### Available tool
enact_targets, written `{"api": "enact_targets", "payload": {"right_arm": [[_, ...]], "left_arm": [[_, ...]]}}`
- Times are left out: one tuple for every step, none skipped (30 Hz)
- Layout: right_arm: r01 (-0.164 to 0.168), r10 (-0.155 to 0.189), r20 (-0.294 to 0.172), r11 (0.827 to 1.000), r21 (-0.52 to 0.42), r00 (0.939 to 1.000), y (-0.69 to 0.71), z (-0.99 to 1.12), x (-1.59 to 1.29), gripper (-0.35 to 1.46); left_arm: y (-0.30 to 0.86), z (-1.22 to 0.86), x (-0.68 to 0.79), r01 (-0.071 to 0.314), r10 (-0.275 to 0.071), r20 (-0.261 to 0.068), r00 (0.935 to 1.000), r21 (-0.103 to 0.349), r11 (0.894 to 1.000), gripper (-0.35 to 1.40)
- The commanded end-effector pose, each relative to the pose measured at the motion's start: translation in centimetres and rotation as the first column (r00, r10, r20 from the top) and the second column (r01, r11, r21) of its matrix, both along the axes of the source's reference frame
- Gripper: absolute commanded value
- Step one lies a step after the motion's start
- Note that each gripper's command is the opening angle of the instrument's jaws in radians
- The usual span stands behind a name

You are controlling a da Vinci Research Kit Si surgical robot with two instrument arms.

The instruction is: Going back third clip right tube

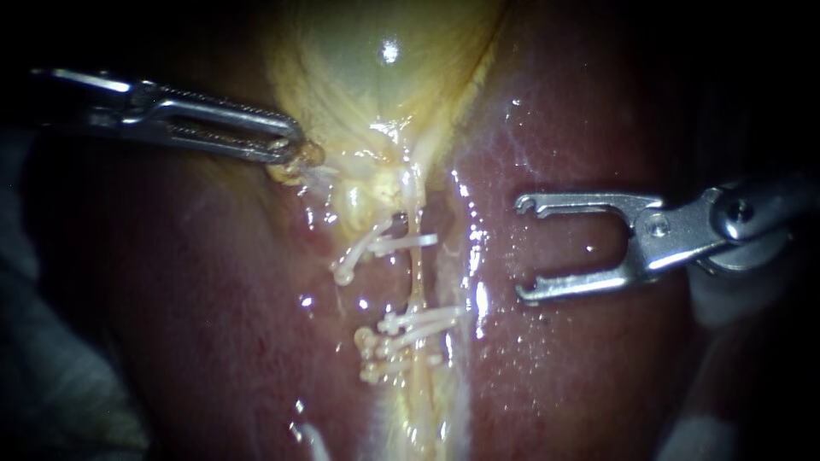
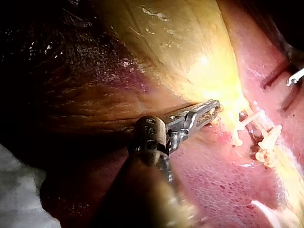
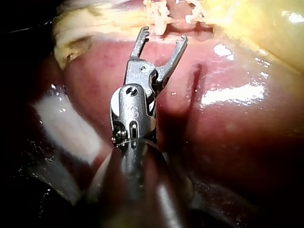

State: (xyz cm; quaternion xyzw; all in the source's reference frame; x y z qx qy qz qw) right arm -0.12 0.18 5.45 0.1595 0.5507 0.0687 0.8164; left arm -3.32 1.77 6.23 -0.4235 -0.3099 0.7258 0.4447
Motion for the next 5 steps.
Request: {"api": "enact_targets", "payload": {"right_arm": [[0.002, -0.002, -0.002, 1.0, 0.002, 1.0, 0.0, -0.01, 0.01, 0.5], [0.002, -0.002, -0.002, 1.0, 0.002, 1.0, 0.0, -0.01, 0.01, 0.5], [0.005, -0.005, -0.004, 1.0, 0.003, 1.0, 0.0, -0.01, 0.01, 0.5], [0.005, -0.005, -0.004, 1.0, 0.003, 1.0, 0.0, -0.01, 0.01, 0.5], [0.004, -0.004, -0.004, 1.0, 0.003, 1.0, 0.0, 0.0, 0.01, 0.5]], "left_arm": [[0.0, -0.01, 0.01, 0.0, 0.0, 0.001, 1.0, 0.001, 1.0, -0.35], [0.0, -0.01, 0.02, 0.0, 0.0, 0.001, 1.0, 0.001, 1.0, -0.35], [0.0, -0.01, 0.02, 0.0, 0.0, 0.001, 1.0, 0.001, 1.0, -0.35], [0.0, -0.01, 0.03, -0.001, 0.001, 0.001, 1.0, 0.001, 1.0, -0.35], [0.0, -0.02, 0.04, -0.001, 0.001, 0.002, 1.0, 0.001, 1.0, -0.35]]}}
